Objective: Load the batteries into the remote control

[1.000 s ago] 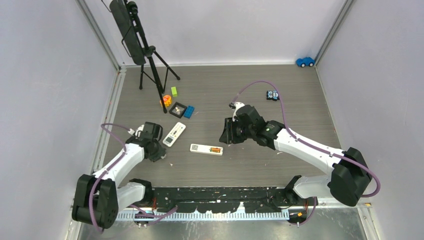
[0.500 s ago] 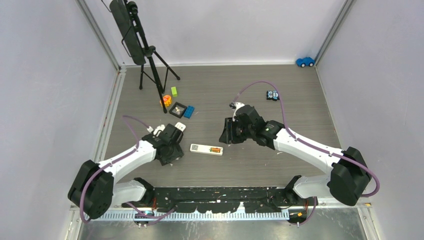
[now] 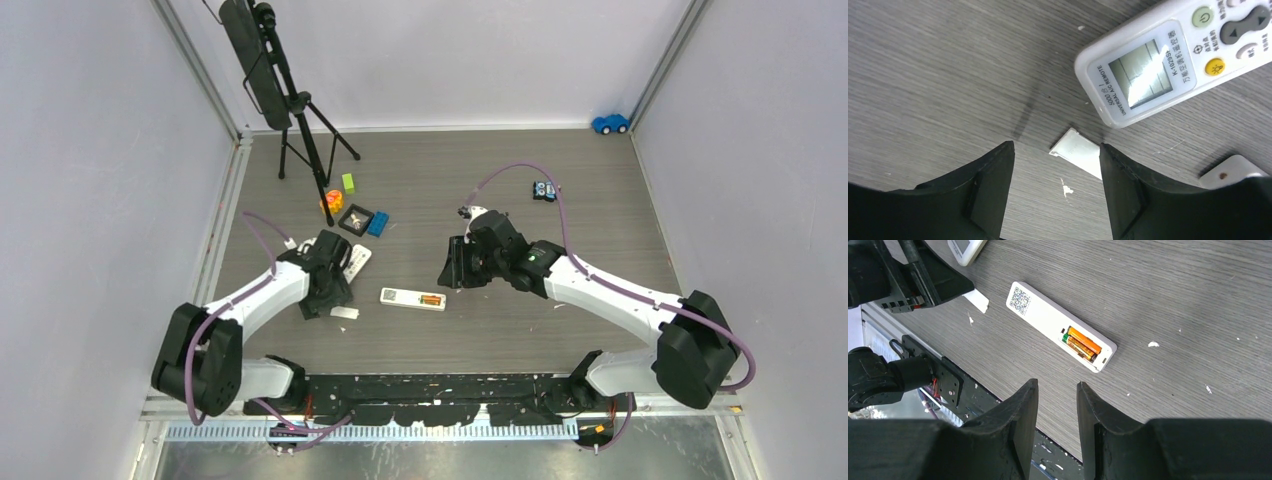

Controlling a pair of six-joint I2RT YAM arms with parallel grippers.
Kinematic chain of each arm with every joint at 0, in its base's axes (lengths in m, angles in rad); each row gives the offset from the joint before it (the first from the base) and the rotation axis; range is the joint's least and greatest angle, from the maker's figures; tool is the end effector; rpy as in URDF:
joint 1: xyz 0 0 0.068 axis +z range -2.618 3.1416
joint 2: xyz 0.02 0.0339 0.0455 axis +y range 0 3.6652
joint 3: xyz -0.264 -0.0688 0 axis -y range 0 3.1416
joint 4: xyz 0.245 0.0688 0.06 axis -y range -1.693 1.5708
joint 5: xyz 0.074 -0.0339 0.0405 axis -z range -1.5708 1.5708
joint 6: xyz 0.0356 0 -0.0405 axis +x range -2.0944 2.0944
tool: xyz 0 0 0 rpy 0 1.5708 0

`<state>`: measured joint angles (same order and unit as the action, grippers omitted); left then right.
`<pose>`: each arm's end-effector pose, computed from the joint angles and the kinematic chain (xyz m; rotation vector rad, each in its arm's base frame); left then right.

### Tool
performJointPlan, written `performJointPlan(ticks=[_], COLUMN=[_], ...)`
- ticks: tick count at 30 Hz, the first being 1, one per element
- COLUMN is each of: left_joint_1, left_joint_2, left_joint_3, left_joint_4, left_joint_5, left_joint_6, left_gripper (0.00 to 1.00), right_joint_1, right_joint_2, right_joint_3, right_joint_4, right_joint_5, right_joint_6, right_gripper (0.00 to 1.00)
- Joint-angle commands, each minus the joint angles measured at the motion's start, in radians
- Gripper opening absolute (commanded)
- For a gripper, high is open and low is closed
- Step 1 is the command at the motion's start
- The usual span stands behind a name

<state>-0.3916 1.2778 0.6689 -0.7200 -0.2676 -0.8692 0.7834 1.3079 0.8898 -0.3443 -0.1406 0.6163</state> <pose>0.1931 -0.0695 0.1702 -0.7038 2.6983 0.1034 0.1939 0.2002 0.2483 -0.2821 2.4713 0.8189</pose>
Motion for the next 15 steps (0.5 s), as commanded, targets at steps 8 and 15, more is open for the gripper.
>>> performJointPlan(ticks=[8, 15], left_joint_1=[-0.016, -0.199], left_joint_2=[0.057, -0.015], left_joint_3=[-0.048, -0.137], left_joint_4=[0.13, 0.213], left_joint_5=[0.17, 0.224], left_joint_6=[0.022, -0.137], left_gripper=[0.38, 0.28], right_joint_1=[0.013, 0.105], right_joint_2=[0.007, 0.067], right_joint_3=[0.026, 0.075], right_joint_4=[-0.02, -0.067], right_joint_5=[-0.008, 0.105], right_joint_6=[0.04, 0.121], right_gripper=[0.28, 0.22])
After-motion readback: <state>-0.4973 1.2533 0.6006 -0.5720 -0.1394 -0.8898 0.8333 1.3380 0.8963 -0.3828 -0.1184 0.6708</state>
